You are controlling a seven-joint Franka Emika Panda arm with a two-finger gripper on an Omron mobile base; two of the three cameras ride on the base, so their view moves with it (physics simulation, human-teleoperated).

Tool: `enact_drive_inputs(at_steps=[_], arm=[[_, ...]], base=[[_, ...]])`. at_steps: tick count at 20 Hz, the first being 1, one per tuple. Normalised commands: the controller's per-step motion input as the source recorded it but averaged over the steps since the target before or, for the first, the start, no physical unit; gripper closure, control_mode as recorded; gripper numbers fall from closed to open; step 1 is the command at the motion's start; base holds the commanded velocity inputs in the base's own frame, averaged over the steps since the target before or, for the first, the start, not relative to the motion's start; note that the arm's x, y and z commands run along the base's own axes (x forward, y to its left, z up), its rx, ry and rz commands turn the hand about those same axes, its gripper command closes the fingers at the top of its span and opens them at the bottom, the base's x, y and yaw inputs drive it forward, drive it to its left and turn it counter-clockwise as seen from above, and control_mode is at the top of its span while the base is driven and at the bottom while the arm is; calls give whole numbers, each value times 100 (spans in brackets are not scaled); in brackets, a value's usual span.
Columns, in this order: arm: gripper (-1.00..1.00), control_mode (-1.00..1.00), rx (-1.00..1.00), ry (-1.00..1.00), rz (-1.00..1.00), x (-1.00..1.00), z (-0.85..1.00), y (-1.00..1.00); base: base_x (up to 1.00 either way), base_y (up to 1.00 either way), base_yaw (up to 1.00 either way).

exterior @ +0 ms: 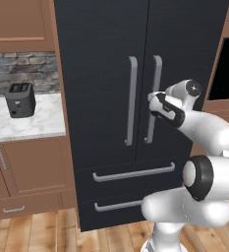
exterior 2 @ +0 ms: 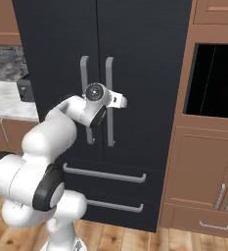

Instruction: Gather the eggplant and potato from the fridge and place them on a tray on the dining counter. Then gather the fish and steak from the fridge and place them on the other tray.

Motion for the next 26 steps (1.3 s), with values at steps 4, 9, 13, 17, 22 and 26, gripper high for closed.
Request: enact_drive_inputs(at_steps=[4,9,13,17,22,26], arm=[[-100,-100,0,0,0,96,-2,-20],[-100,-100,0,0,0,90,-19,-6],[-100,-100,0,0,2,87,-29,-1],[-100,-100,0,-1,4,88,-35,-4],[100,-100,0,-1,0,4,-5,0],[100,-100,0,5,0,-81,0,-18]], base=[[0,0,0],[0,0,0],[0,0,0],[0,0,0],[0,0,0],[0,0,0]])
